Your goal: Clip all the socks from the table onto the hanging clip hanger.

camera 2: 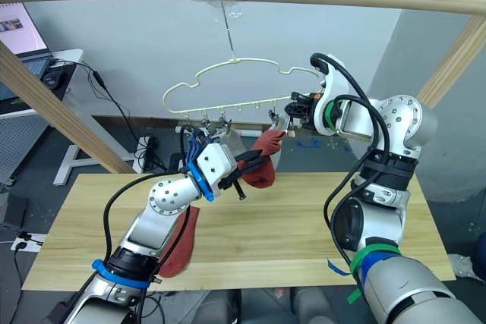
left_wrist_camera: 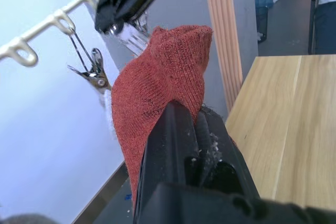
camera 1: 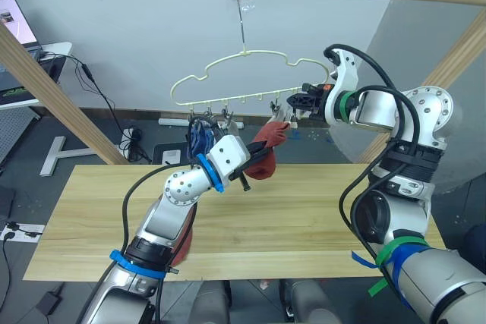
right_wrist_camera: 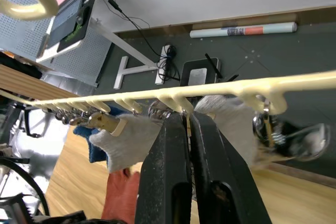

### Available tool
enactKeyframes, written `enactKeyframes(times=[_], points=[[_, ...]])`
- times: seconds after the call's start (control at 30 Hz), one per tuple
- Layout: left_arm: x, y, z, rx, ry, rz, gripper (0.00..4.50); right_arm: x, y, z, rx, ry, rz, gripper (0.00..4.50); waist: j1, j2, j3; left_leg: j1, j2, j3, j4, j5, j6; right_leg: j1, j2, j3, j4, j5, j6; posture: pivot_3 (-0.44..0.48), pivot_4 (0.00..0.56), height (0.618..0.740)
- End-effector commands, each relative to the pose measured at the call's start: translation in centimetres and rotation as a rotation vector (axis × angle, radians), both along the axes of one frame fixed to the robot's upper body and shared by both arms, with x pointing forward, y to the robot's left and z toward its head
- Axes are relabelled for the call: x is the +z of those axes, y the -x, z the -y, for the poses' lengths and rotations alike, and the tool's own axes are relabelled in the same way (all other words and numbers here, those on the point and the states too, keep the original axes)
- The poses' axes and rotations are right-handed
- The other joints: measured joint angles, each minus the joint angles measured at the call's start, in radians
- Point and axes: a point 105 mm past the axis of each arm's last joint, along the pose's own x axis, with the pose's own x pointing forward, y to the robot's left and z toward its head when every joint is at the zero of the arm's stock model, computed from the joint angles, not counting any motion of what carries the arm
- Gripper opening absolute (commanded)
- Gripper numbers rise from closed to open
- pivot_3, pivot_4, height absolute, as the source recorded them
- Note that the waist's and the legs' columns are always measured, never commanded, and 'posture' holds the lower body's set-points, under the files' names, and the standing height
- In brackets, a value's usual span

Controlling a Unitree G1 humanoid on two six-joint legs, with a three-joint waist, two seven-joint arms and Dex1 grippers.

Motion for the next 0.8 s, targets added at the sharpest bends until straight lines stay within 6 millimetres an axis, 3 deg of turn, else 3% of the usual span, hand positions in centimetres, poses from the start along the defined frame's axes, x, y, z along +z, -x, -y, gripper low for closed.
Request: enactKeyframes(times=[0.03,0.2,0.8], points=[[1.2,0.9,1.0,-0.049,0.029,0.052,0.04,0.3,-0.2,0.4,-0.034,-0.025,-0.017,0.00,0.001,0.000,0.000,0.000,0.000,0.000,0.000,0.000,0.000,0.000,0.000,0.000,0.000,0.000,0.000,-0.133,0.195,0.740],[0.9,1.5,1.1,-0.062,0.047,0.048,0.04,0.5,-0.4,0.5,-0.049,-0.053,-0.037,0.00,0.001,0.000,0.000,0.000,0.000,0.000,0.000,0.000,0.000,0.000,0.000,0.000,0.000,0.000,0.000,-0.139,0.197,0.740],[1.0,-0.4,2.2,-0.009,0.081,0.082,0.04,0.3,-0.2,0.0,-0.046,-0.097,-0.079,0.00,0.000,0.000,0.000,-0.001,0.000,0.000,0.000,0.000,0.000,0.000,0.000,0.000,0.000,0.000,0.000,-0.147,0.200,0.740]])
